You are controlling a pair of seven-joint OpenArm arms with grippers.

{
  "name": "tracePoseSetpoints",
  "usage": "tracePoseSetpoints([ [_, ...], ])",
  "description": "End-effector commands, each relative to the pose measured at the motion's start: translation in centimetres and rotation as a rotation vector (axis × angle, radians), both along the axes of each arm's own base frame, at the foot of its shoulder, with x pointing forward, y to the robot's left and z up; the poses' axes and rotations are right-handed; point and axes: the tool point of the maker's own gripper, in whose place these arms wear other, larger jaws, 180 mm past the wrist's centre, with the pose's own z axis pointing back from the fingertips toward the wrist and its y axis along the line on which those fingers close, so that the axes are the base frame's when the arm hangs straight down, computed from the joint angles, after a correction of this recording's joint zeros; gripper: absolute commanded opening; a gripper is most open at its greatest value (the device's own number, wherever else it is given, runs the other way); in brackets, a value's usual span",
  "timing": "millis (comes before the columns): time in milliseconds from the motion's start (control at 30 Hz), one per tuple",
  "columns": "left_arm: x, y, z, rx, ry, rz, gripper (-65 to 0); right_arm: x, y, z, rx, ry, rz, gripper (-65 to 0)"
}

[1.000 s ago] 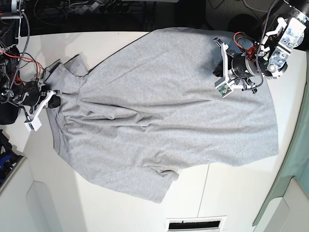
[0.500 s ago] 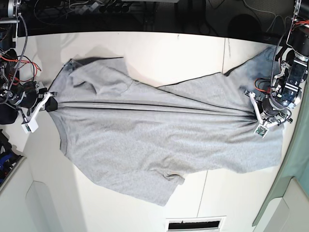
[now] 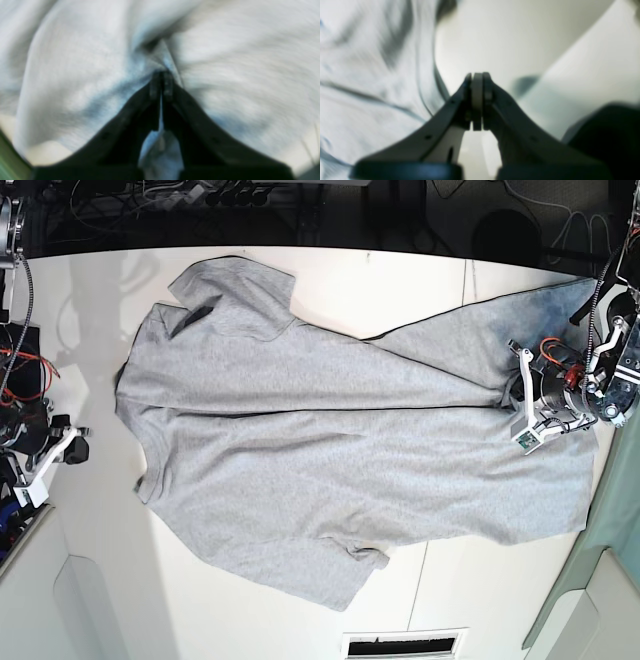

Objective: Layout the t-shirt on the table in an organized manner, then fold the t-shirt properly
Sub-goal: 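Regrasp the shirt with the right gripper and pull it outward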

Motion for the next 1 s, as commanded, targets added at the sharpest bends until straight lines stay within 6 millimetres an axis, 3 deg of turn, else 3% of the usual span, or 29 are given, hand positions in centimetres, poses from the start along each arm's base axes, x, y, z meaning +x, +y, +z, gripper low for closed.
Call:
tracePoseSetpoints([
  [0,1.9,0.6,2.5,-0.003,-0.071,-0.002,-56.0,1.2,-0.9,2.0,0.003,-0.058,-0.015,-65.0],
  [133,2.7,-0.2,5.1,-0.038,-0.123,-0.037,-53.3,1.3,0.0,2.1,0.055,-0.059,-0.021,-65.0],
  [267,3.0,-0.4,5.9,-0.041,-0.141,-0.05,-53.3,2.3,2.3,2.3,0.108,-0.113,-0.002,-65.0],
  [467,1.8,-1.4,4.8,-0.08,-0.111,-0.046,-53.3,4.1,10.7,1.0,0.124,-0.122,0.106,-65.0],
  [533,1.1,-2.9,4.4,-0.132,-0.09,-0.07,-53.3,4.9,13.3,0.8,0.096,-0.142,0.147,-65.0],
  [633,-0.2,-5.5,3.3,-0.206,-0.057,-0.091,-53.3,4.7,15.3,-0.7,0.045,-0.114,0.194,-65.0],
  [767,-1.8,-7.3,1.5,-0.233,-0.02,-0.092,-53.3,3.1,14.6,-3.8,-0.049,-0.048,0.245,-65.0],
  [867,-3.5,-8.7,0.2,-0.265,0.018,-0.089,-53.3,1.6,12.6,-5.7,-0.083,0.016,0.236,-65.0],
  [967,-5.5,-10.3,-1.1,-0.289,0.06,-0.103,-53.3,1.1,9.6,-6.2,-0.123,0.044,0.195,-65.0],
])
